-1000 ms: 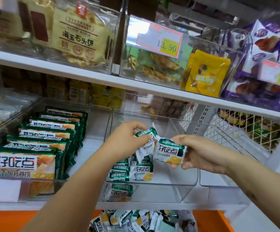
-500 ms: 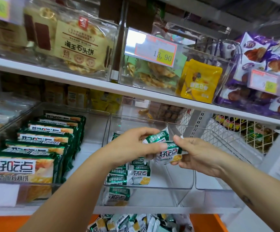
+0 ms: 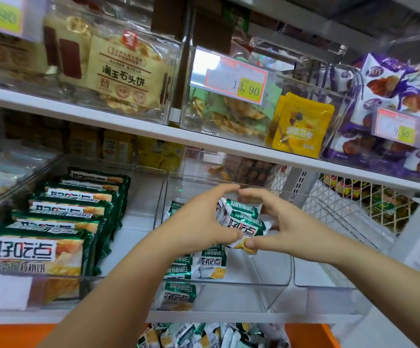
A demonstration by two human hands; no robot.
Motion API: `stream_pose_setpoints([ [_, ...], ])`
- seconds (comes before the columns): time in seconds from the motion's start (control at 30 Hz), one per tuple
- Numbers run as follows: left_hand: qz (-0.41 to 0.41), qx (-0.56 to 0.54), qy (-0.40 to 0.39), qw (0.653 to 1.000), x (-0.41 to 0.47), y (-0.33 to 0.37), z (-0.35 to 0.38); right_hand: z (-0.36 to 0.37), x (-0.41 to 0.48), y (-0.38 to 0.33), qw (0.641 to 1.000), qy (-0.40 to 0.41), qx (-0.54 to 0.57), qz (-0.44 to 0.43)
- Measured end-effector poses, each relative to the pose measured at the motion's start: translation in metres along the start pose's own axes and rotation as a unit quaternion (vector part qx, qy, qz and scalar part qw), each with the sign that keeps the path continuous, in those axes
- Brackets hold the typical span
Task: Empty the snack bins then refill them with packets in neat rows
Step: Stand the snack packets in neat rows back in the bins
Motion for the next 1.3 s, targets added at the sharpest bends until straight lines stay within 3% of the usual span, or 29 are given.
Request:
stream_pose_setpoints([
  [0.07, -0.004, -0.02, -0.01, 1.0, 0.0, -0.001, 0.004, 0.003, 0.001, -0.006, 0.996, 0.003, -0.081, -0.028],
  [0.27, -0.017, -0.07, -0.005, 0.997, 0.003, -0.012, 0.002, 0.004, 0.011, 0.007, 0.99, 0.007, -0.139, -0.004],
  [0.37, -0.038, 0.029, 0.028, 0.998, 0.002, -0.025, -0.018, 0.008, 0.016, 0.034, 0.982, -0.028, -0.182, 0.042],
  [0.47, -0.097, 0.119, 0.074, 0.985, -0.002, -0.054, -0.035, 0.029, 0.021, 0.06, 0.963, -0.126, -0.222, 0.089],
  [0.6, -0.168, 0.197, 0.063, 0.964, -0.006, -0.086, -0.028, 0.06, 0.035, 0.086, 0.934, -0.198, -0.273, 0.12],
  [0.7, -0.17, 0.194, 0.078, 0.963, -0.006, -0.091, -0.025, 0.082, 0.045, 0.093, 0.929, -0.187, -0.303, 0.1],
  [0.83, -0.163, 0.186, 0.088, 0.965, -0.003, -0.092, -0.028, 0.086, 0.048, 0.092, 0.888, -0.147, -0.429, 0.077],
  [0.97, -0.16, 0.173, 0.094, 0.967, -0.003, -0.093, -0.029, 0.072, 0.044, 0.101, 0.879, -0.144, -0.426, 0.16],
  [1.07, -0.16, 0.171, 0.094, 0.968, -0.002, -0.092, -0.028, 0.068, 0.041, 0.105, 0.914, -0.139, -0.337, 0.18],
  [1.17, -0.161, 0.169, 0.094, 0.968, -0.003, -0.091, -0.026, 0.077, 0.042, 0.098, 0.959, -0.117, -0.233, 0.11],
  [1.3, -0.159, 0.17, 0.094, 0.968, -0.003, -0.091, -0.025, 0.087, 0.043, 0.095, 0.968, -0.133, -0.203, 0.067],
])
Point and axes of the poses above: each hand's wrist, its own x-axis towards the middle knuckle, its own z-axis out of the palm, y = z × x, the point moved 7 cm from there along x, towards the middle knuckle, and after that the axes turned 13 degrees about x, right-handed, at the moved point
